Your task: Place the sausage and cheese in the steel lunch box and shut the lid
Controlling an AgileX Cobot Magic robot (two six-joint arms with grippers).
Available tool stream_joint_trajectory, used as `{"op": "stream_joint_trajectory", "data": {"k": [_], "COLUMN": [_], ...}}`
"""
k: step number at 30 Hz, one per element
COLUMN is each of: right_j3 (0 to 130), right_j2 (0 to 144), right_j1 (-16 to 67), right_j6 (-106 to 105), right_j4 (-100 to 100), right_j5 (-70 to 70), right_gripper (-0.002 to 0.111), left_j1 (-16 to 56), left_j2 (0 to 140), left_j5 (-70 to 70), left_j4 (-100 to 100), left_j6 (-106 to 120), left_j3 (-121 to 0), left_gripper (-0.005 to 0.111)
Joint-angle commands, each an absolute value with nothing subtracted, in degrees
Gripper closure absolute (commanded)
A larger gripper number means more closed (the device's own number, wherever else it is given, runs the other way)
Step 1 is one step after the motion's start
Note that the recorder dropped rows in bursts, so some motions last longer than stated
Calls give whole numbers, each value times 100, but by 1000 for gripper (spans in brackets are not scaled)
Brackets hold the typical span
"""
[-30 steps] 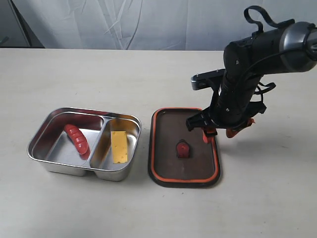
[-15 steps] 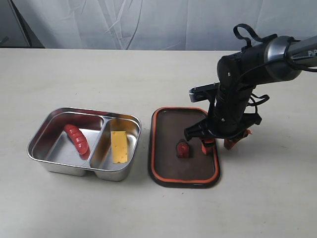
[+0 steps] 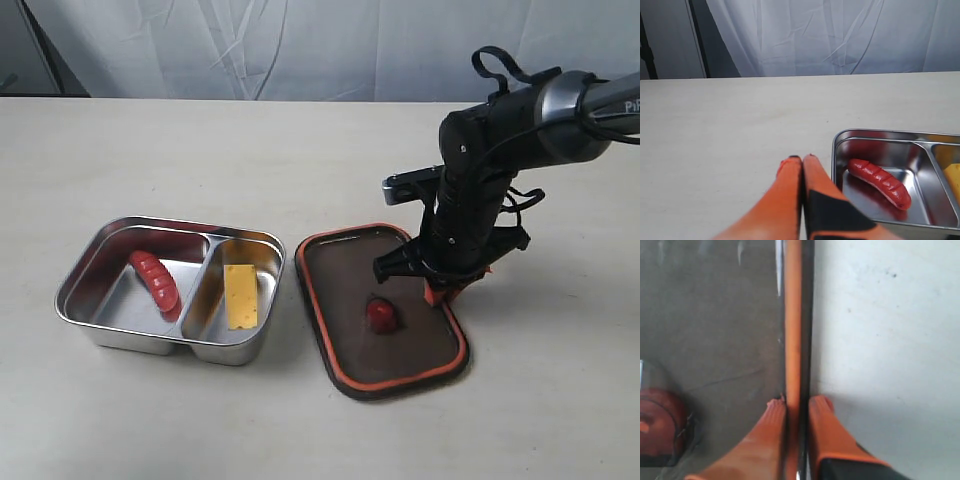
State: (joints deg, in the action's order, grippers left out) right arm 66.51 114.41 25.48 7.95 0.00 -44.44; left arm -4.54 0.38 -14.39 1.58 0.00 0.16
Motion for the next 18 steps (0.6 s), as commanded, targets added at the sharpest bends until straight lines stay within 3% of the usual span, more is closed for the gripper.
{"op": "stream_joint_trajectory", "data": {"k": [1, 6, 18], "right_j3": [6644, 6644, 6644], "right_j2": [10971, 10301, 9271], "right_j1": [2517, 2517, 2517], "right_j6": [1107, 1704, 1638], "right_j4": [-479, -1515, -1339], "right_j5": [-4504, -4676, -4355], "right_gripper": [108, 108, 108], "left_j1": [-441, -441, -441], "left_j2": [0, 0, 0], "left_j5": [-1348, -1331, -1334], "left_j4": [134, -424, -463], "left_j6": [0, 0, 0], "left_j3": [0, 0, 0], "left_gripper": [107, 107, 107]}}
